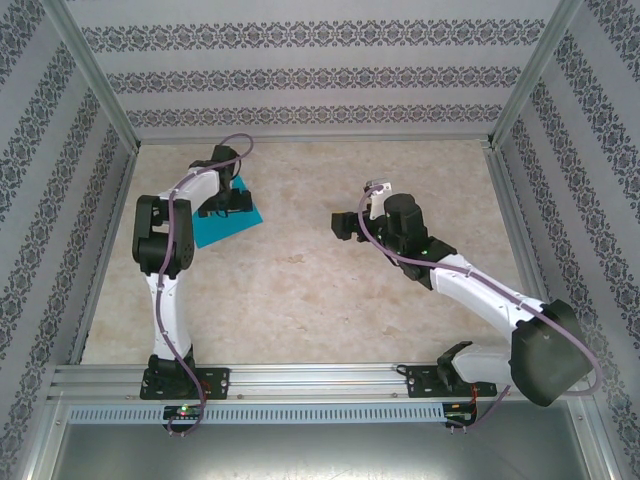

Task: Fold a paper plane with a square sheet of paper (pick it up from the middle)
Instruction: Move the square sheet of paper to the center of the table.

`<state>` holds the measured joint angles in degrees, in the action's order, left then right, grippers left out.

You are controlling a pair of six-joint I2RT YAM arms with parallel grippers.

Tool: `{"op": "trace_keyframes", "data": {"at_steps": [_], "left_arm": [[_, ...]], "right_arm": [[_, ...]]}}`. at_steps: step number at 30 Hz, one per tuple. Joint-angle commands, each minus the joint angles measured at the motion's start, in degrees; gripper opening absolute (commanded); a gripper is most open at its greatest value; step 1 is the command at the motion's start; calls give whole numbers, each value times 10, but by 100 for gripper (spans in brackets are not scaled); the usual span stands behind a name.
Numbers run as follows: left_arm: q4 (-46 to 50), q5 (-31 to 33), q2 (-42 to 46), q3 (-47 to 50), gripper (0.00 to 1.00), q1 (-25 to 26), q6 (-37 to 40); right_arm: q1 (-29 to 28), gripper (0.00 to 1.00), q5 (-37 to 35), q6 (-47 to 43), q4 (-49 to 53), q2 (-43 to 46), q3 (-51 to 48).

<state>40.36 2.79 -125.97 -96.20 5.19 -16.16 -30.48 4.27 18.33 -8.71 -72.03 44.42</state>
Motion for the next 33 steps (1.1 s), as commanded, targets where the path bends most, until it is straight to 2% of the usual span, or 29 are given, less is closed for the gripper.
{"op": "trace_keyframes", "data": {"at_steps": [1, 3, 9, 20, 27, 33], "left_arm": [[86, 18, -20, -7, 100, 23, 37], [92, 23, -18, -13, 100, 34, 42], [89, -33, -23, -18, 100, 55, 21], [35, -119, -15, 45, 100, 96, -42], [29, -107, 2, 95, 100, 138, -81], [27, -96, 20, 106, 100, 202, -129]], "right_arm": [[9, 98, -11, 14, -8, 16, -14], [10, 98, -11, 18, -8, 20, -18], [15, 97, -14, 23, -5, 42, -35], [34, 98, -21, 29, 13, 102, -68], [39, 98, -18, 33, 26, 120, -83], [40, 98, 5, 36, 66, 110, -74]]}}
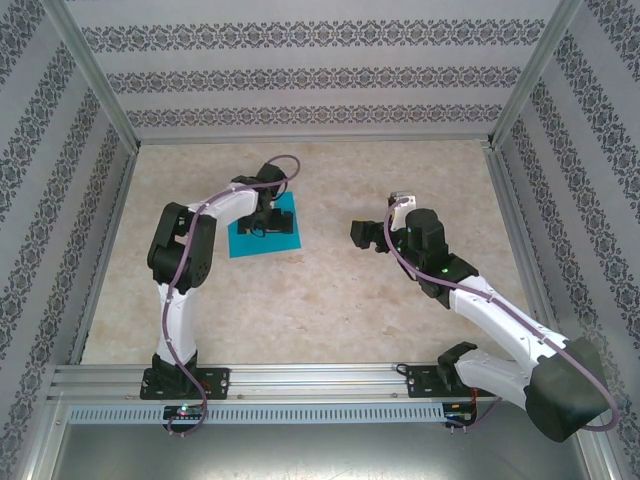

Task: Fold a paper plane with a square sheet of paper (pick it up from the middle)
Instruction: Move the square sheet of paper to the center of the table.

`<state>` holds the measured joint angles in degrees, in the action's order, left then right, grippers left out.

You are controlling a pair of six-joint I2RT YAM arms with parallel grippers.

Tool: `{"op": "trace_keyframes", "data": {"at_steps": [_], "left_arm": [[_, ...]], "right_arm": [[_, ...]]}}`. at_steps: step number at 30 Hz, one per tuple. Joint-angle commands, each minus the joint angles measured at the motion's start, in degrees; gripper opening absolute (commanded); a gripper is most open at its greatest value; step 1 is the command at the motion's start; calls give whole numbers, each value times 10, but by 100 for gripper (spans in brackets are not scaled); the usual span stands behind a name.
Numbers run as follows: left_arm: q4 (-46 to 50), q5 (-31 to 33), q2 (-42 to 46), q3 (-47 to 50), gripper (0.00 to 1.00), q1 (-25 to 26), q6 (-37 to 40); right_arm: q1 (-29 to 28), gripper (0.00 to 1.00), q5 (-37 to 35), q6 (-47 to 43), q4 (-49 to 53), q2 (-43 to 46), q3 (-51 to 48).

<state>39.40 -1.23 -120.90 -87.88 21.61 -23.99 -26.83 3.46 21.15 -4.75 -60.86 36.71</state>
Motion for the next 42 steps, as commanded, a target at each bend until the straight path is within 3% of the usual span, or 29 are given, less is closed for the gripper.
{"op": "trace_keyframes", "data": {"at_steps": [1, 12, 17, 21, 27, 32, 42], "left_arm": [[37, -58, -29, 23, 100, 51, -61], [9, -73, -25, 13, 100, 177, -175], [18, -77, -54, -33, 100, 235, -190], [17, -65, -47, -40, 100, 252, -200], [55, -13, 11, -41, 100, 251, -173], [65, -11, 79, -27, 100, 238, -140], [45, -33, 225, 98, 100, 176, -30]], "right_arm": [[4, 98, 17, 7, 38, -4, 7], [4, 98, 54, -7, 142, -5, 28], [5, 98, 57, -6, 173, 16, 24], [4, 98, 63, -6, 198, 32, 21], [2, 98, 75, -4, 232, 48, 24], [-29, 98, 75, 12, 248, 49, 42], [-110, 98, -15, 59, 274, -34, 102]]}}
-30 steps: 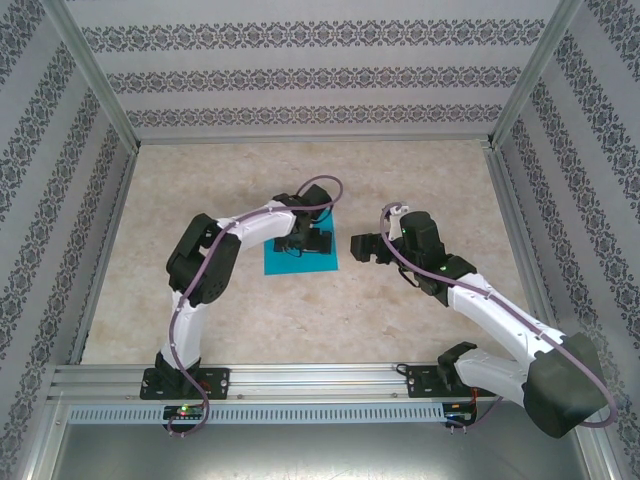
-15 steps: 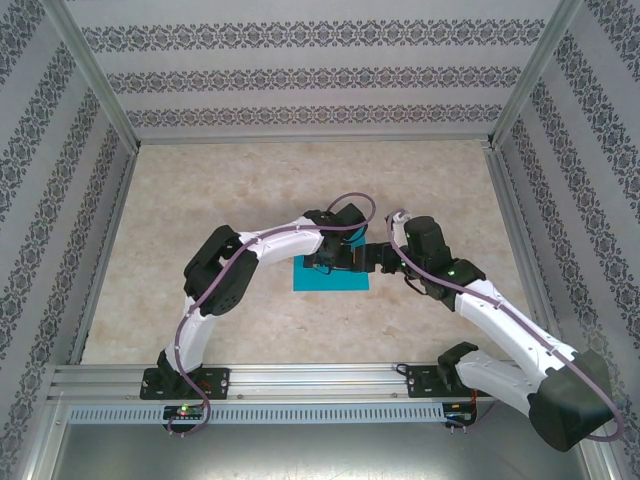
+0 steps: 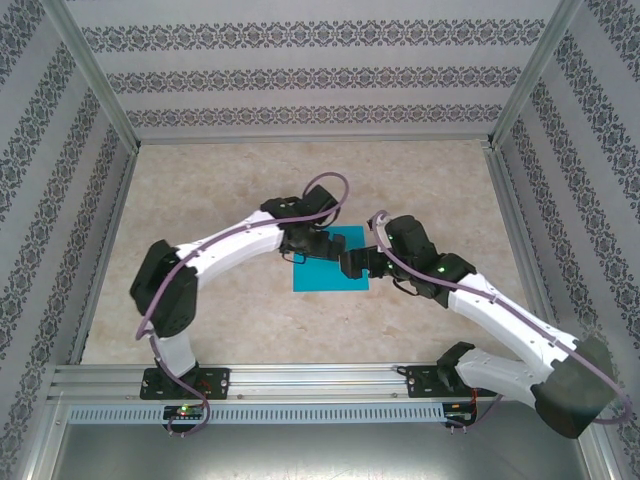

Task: Fold a paper plane with a square sheet of paper (pick it up from the middle)
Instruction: Move the square sheet of paper to the center of the table, then fold the square sheet of paper in half at the center of the table.

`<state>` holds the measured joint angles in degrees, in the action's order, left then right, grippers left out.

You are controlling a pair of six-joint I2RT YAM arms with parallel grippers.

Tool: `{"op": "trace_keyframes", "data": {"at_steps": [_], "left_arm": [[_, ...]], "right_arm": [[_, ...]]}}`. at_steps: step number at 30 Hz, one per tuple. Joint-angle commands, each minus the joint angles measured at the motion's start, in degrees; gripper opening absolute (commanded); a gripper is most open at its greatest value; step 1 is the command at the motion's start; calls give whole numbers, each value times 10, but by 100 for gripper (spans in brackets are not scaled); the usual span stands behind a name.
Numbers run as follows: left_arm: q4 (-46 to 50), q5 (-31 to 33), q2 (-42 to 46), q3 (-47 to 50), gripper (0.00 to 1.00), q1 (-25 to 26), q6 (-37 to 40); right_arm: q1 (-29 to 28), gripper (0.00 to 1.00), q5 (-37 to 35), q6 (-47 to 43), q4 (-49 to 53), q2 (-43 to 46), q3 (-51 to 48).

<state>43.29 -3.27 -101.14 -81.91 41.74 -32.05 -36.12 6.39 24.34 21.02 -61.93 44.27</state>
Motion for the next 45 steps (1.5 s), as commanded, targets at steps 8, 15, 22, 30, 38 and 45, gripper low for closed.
{"op": "trace_keyframes", "data": {"at_steps": [8, 15, 22, 30, 38, 45], "left_arm": [[-73, -143, 105, 147, 100, -119, 103], [-100, -189, 139, 205, 100, -176, 115], [-103, -193, 154, 231, 100, -199, 120], [-107, -182, 169, 253, 100, -216, 114], [-114, -188, 167, 259, 100, -216, 109], [-116, -190, 167, 261, 100, -216, 109]], "right_arm": [[-55, 98, -149, 79, 38, -155, 114], [-54, 98, -176, 123, 39, -262, 168], [-46, 98, -171, 139, 39, -362, 219], [-47, 97, -157, 164, 45, -438, 260], [-48, 96, -171, 176, 67, -494, 302], [-50, 94, -177, 185, 74, -531, 315]]}}
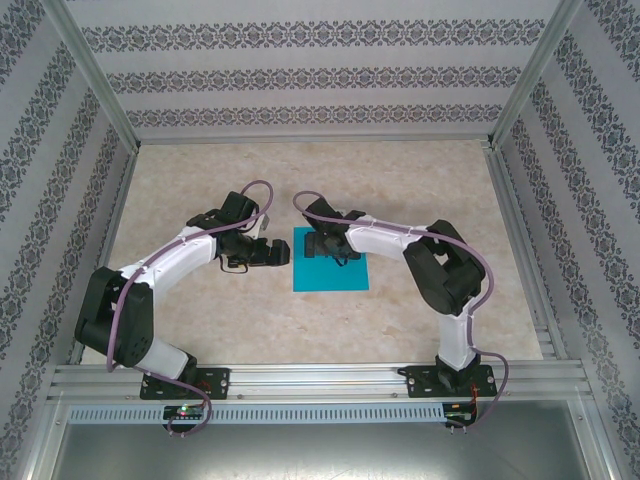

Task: Fold a paper plane with a square sheet of paper (pick it up from the middle)
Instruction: Fold the square sheet of paper in half at the center of the table.

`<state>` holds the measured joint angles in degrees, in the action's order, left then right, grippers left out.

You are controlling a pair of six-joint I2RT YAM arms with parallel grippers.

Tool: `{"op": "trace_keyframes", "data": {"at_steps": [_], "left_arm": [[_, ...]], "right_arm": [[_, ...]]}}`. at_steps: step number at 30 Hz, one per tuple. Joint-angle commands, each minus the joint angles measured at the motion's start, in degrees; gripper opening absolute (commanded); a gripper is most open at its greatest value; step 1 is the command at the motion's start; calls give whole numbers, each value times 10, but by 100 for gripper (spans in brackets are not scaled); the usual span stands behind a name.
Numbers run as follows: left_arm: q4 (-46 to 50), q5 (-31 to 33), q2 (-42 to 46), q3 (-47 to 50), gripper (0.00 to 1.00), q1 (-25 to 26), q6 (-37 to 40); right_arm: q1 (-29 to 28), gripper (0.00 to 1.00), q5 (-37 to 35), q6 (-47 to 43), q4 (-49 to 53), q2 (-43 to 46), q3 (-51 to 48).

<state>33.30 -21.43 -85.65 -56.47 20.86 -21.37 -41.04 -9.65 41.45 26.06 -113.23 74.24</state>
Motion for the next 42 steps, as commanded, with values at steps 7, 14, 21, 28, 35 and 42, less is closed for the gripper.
{"op": "trace_keyframes", "data": {"at_steps": [7, 14, 21, 28, 35, 42], "left_arm": [[-20, -13, 11, 10, 100, -7, -1], [-18, -15, 12, 13, 100, -8, 0], [-18, -15, 10, 14, 100, -7, 0], [-18, -18, 11, 13, 100, -7, 1], [-18, -17, 9, 13, 100, -7, 1], [-17, -16, 3, 13, 100, -7, 3]], "right_arm": [[-6, 90, -9, 14, 27, -51, 25], [-23, 85, -50, -9, 74, -83, 49], [-36, 83, -74, -14, 83, -85, 44], [-34, 79, -48, -23, 45, -46, 33], [-31, 81, 4, -23, 20, -42, 21], [-26, 79, -5, -33, 38, -75, 20]]}}
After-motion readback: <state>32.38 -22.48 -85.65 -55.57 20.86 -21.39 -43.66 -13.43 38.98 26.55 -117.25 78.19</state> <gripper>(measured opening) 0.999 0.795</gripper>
